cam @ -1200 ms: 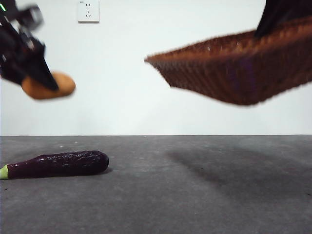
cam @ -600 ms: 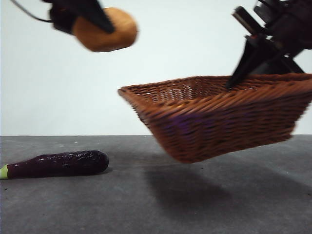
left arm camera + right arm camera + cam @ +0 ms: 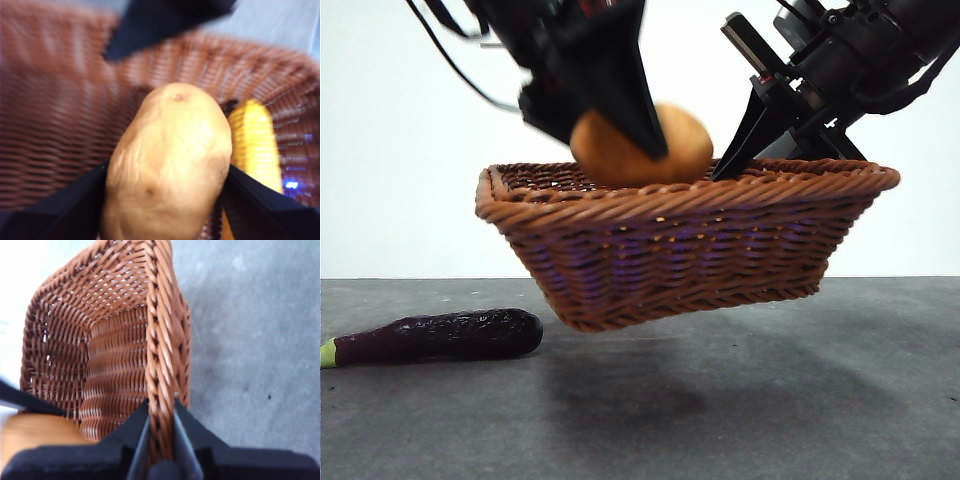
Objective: Help me put the vegetables on the table into the basket
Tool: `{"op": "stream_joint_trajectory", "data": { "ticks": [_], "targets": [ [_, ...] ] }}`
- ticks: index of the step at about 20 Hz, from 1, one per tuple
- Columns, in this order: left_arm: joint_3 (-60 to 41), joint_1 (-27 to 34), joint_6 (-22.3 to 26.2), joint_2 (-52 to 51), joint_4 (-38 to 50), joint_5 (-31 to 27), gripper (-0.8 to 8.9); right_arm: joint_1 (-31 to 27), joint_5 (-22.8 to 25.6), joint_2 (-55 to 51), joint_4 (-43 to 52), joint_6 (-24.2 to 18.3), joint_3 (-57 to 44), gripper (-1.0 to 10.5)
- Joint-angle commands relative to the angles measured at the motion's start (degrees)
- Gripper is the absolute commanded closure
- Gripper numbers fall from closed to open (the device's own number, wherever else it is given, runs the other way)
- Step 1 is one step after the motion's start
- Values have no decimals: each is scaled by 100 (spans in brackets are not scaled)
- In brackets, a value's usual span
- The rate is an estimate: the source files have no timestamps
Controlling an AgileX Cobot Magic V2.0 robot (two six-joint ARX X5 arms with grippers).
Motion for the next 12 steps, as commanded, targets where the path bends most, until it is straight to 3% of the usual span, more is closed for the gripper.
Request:
{"op": "stream_joint_trajectory", "data": {
  "ticks": [1, 6, 8, 9, 12],
  "targets": [
    [-13, -68, -236, 323, 15, -13, 820, 2, -39, 15, 129, 140, -15, 959],
    [-13, -269, -518, 455, -114, 122, 772, 2, 72, 15, 136, 83, -15, 958],
    [-13, -269, -511, 455, -284, 264, 498, 2, 68, 15, 136, 81, -15, 959],
    [-13, -269, -511, 455, -310, 264, 410, 2, 66, 15, 133, 81, -15, 959],
    [-11, -166, -516, 433, -337, 264, 404, 2, -20, 15, 120, 81, -15, 958]
  ]
}}
